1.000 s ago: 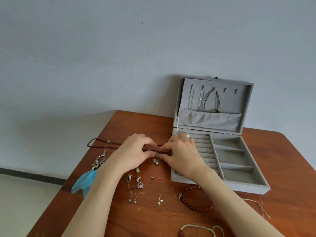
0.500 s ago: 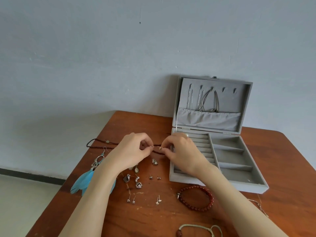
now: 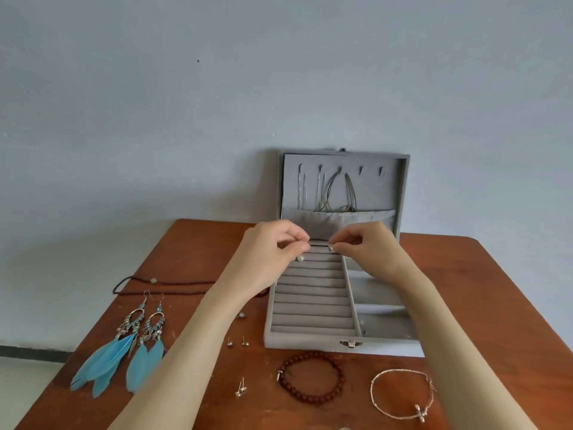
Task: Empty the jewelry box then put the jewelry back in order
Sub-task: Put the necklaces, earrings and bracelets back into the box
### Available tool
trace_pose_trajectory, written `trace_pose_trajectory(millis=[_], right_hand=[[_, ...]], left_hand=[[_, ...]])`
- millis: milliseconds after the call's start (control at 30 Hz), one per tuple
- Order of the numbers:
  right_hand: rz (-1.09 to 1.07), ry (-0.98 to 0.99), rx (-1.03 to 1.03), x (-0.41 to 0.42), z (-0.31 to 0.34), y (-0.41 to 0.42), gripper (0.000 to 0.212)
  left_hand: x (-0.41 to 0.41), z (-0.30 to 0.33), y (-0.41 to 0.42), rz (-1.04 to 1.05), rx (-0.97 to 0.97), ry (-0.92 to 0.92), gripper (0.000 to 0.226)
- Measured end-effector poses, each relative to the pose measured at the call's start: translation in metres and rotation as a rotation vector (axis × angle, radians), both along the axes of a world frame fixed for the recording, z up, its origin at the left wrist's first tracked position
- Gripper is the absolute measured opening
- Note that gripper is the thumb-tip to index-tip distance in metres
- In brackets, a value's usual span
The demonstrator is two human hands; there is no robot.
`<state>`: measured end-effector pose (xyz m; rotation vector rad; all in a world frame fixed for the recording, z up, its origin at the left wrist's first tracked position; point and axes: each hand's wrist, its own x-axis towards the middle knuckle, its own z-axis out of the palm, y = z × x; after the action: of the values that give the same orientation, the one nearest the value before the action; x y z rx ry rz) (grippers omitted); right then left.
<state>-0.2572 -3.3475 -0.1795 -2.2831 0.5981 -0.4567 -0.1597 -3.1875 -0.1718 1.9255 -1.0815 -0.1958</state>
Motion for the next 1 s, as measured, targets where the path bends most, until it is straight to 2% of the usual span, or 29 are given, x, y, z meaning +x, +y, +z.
trace_pose_trajectory(millis=[167, 367, 567, 767, 1000], right_hand=[[-0.009, 0.032, 0.029, 0.001, -0.013, -0.011, 0.012], [0.022, 0.059, 0.022, 0.003, -0.014, -0.017, 0.014], [0.091, 0.154, 0.006, 0.006, -0.015, -0.014, 0.016], [0.046, 0.134, -0.042, 0.013, -0.024, -0.011, 0.021], [-0.036, 0.073, -0.004, 0.016, -0.029, -0.010, 0.012]], left_hand=[[-0.003, -0.010, -0.043, 0.031, 0.083, -0.083, 0.013], [0.004, -0.021, -0.058, 0.057, 0.283, -0.082, 0.012], [0.003, -0.024, -0.060, 0.052, 0.333, -0.119, 0.017], [0.004, -0.024, -0.058, 0.044, 0.351, -0.161, 0.020], [-0.003, -0.024, -0.061, 0.078, 0.396, -0.162, 0.019]])
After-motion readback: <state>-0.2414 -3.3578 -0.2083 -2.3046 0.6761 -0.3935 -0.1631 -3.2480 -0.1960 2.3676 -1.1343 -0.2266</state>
